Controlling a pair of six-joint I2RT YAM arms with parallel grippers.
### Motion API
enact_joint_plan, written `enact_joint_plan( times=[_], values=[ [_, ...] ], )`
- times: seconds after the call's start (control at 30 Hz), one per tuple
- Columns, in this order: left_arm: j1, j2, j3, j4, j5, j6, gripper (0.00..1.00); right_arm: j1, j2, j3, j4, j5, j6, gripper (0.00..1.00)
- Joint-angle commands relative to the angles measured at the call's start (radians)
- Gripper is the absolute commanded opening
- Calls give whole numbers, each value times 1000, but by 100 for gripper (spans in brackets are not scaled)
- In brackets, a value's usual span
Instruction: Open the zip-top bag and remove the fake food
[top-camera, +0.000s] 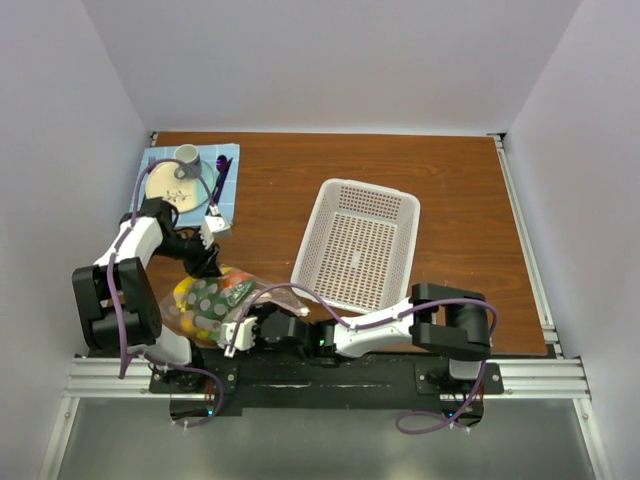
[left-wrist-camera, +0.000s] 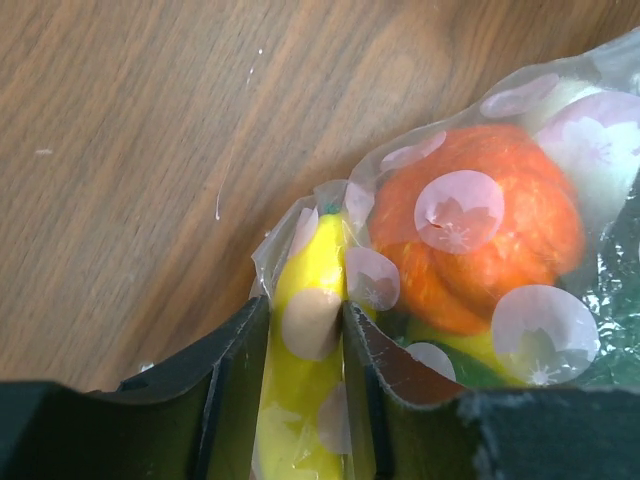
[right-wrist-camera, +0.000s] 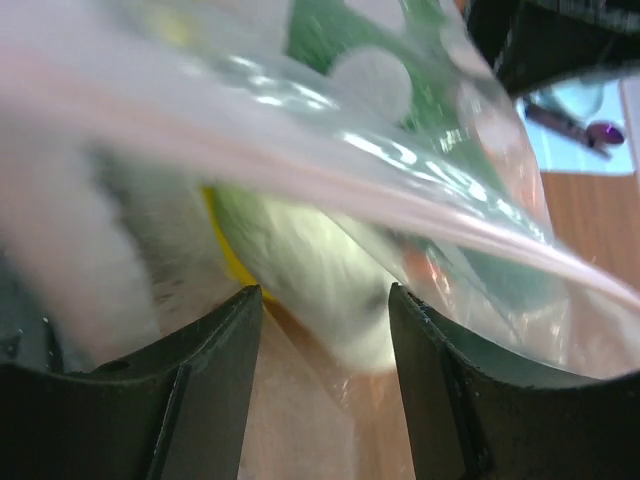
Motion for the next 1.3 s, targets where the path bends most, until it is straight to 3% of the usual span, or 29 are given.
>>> enact_joint_plan(
  times=[0.0, 0.23, 0.33, 0.37, 0.4, 0.5, 0.77, 0.9, 0.97, 1.03, 1.2, 1.27],
  values=[
    [-24, 17, 41, 21, 4, -57, 36, 6, 44, 33, 80, 43, -80, 58],
    [-26, 11, 66, -1, 3, -57, 30, 3, 129, 90, 56, 6, -22, 54],
    [-27, 24, 75, 2, -14, -58, 13, 0, 120, 91, 36, 0, 24, 39],
    [-24, 29, 81, -1, -18, -60, 7, -1, 100, 82, 13, -3, 38, 24],
    [-20, 35, 86, -5, -22, -58, 0, -2, 89, 74, 2, -9, 63, 18],
    [22, 58, 103, -13, -25, -40, 0, -5, 38, 33, -38, -17, 110, 4],
    [146, 112, 150, -36, -35, 4, 0, -5, -83, -94, -55, -8, 200, 0],
    [140, 98, 143, -57, 0, 11, 0, -7, -26, -61, -29, 14, 165, 8],
    [126, 90, 136, -53, 0, 6, 0, -8, -2, -21, -18, 15, 147, 23],
    [114, 80, 126, -53, 1, 3, 0, -14, 34, 8, 3, 14, 122, 31],
    [68, 75, 87, -41, 8, -14, 0, -25, 90, 51, 77, 38, 84, 45],
    [52, 73, 75, -24, 6, -29, 0, -24, 109, 67, 95, 45, 71, 64]
  ],
)
